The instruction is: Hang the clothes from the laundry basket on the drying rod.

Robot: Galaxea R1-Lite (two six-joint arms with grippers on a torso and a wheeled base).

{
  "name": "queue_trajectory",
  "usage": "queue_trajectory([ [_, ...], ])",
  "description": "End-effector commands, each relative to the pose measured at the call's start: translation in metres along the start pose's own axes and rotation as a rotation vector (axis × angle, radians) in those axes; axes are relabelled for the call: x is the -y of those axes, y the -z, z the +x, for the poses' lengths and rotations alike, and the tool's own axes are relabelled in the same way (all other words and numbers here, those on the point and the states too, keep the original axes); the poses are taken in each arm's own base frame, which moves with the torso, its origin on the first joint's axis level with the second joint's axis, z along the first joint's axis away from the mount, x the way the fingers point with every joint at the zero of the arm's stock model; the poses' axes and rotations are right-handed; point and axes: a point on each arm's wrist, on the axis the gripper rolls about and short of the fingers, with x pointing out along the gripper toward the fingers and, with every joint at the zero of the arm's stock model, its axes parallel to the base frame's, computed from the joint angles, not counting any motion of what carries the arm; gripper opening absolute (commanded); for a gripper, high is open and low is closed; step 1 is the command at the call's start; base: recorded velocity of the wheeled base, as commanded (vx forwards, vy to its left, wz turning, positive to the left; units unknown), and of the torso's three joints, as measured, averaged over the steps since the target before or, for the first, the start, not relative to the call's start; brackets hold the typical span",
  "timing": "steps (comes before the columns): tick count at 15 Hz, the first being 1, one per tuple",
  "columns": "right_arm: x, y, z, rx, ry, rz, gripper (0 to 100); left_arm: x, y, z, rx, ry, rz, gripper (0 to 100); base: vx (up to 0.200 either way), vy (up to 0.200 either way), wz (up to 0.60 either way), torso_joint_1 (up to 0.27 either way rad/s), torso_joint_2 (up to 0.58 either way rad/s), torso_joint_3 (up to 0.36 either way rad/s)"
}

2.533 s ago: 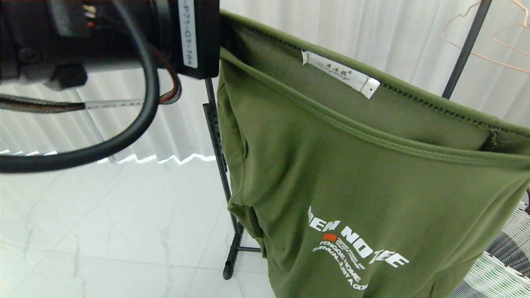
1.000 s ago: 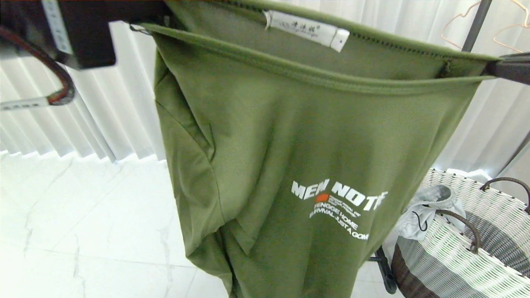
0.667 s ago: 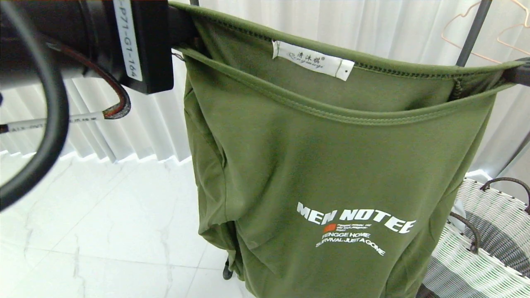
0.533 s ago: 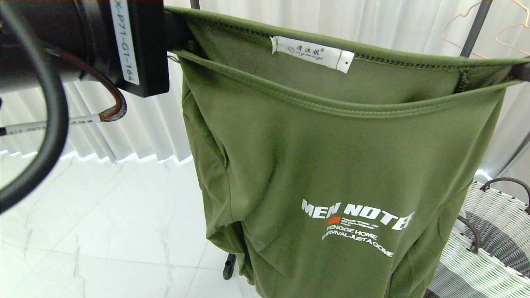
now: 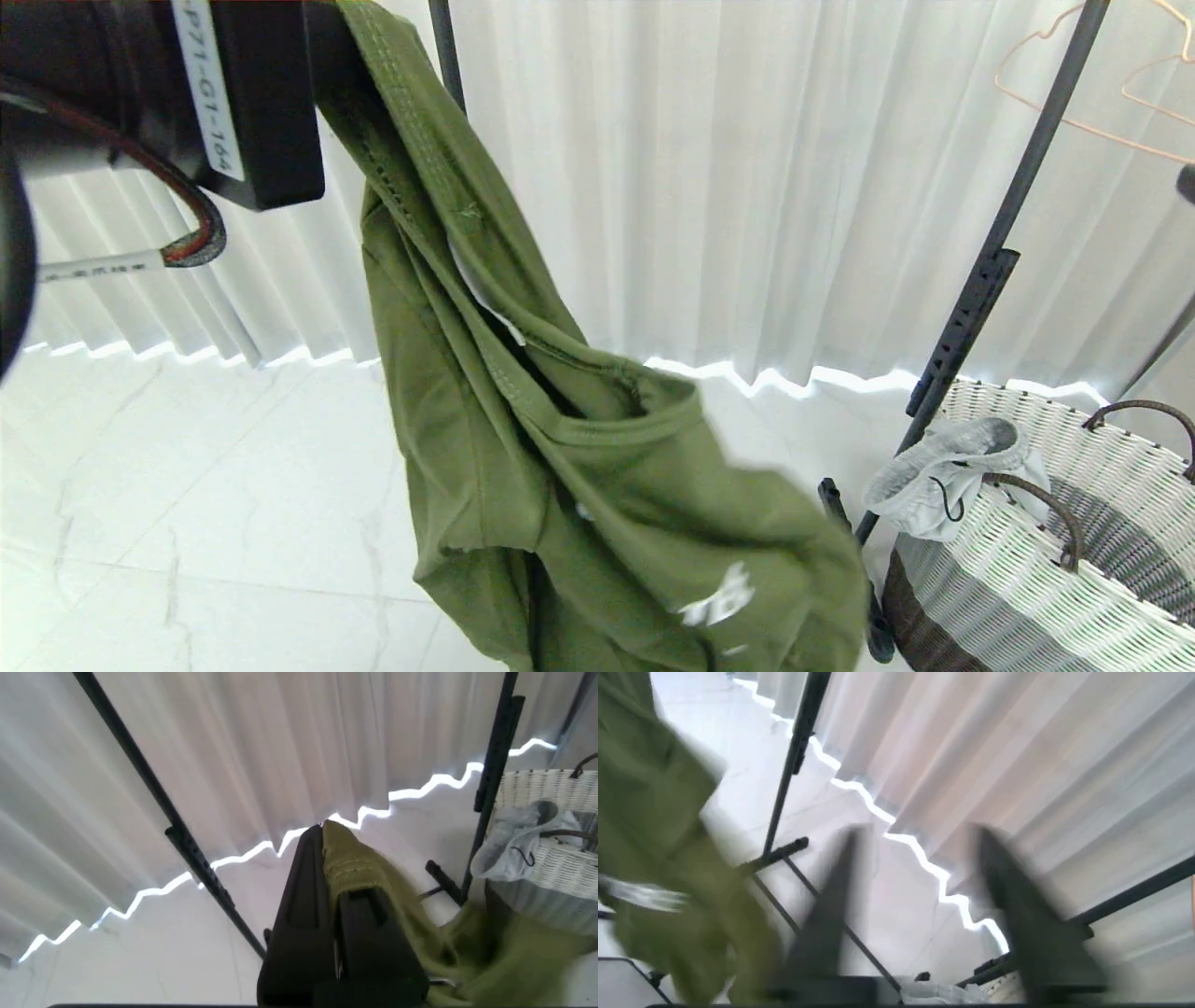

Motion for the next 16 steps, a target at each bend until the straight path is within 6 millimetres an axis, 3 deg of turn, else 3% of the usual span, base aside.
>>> queue_trajectory([
  [1,-0.001,0.004,-0.004,0.000,-0.010,-0.005,100,-0.002,0.000,0.000,-0.003,-0.014,-0.001,0,0.000,0.000,0.00,0.000,0.00,0.000],
  [5,0.006,0.020,-0.030,0.011,0.015,0.006,100,-0.015,0.002,-0.001,-0.038,-0.162,0.019,0,0.000,0.000,0.00,0.000,0.00,0.000],
  [8,0.024,0.045,-0.039,-0.211,0.342,-0.003,100,-0.036,0.013,-0.011,-0.065,-0.240,0.064,0,0.000,0.000,0.00,0.000,0.00,0.000],
  [10,0.032,0.061,-0.041,-0.388,0.515,-0.007,100,-0.043,0.023,-0.025,-0.052,-0.198,0.075,0,0.000,0.000,0.00,0.000,0.00,0.000],
  [16,0.041,0.075,-0.046,-0.545,0.710,-0.032,100,-0.058,0.041,-0.042,-0.087,-0.256,0.124,0,0.000,0.000,0.00,0.000,0.00,0.000],
])
